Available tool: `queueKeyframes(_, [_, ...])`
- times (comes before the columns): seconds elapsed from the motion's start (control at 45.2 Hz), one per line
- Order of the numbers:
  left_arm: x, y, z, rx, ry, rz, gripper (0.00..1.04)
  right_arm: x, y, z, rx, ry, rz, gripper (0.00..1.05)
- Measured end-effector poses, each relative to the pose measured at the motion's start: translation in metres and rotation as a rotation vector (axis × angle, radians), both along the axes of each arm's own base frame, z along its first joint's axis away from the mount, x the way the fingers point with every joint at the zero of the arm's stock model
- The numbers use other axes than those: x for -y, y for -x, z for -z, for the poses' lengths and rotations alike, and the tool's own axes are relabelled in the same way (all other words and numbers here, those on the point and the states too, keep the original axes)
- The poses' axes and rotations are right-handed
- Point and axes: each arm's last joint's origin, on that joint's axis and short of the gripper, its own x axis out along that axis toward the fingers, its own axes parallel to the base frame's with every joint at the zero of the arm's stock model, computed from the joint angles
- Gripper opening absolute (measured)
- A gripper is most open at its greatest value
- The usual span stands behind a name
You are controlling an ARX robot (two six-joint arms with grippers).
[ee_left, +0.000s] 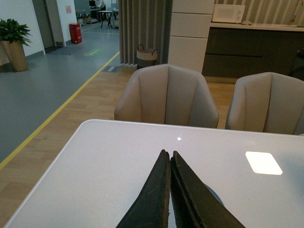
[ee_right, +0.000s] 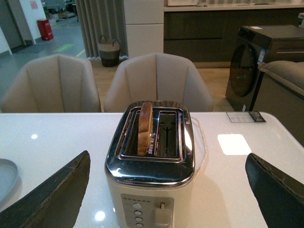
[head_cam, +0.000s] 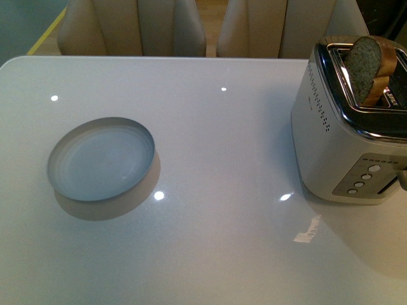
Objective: Left arm holds plate, right arm toasts bread
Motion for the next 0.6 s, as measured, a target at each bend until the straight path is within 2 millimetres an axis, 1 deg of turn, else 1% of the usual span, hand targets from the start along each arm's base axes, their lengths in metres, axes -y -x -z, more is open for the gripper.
queueKeyframes(0.332, [0.000, 0.012, -0.001, 0.005, 0.000, 0.000, 0.03, 0.000, 0.000, 0.000, 0.000, 0.000, 0.000, 0.96])
queueKeyframes(0.597, [0.000, 0.017, -0.001, 0.005, -0.001, 0.000, 0.03, 0.000, 0.000, 0.000, 0.000, 0.000, 0.000, 0.96])
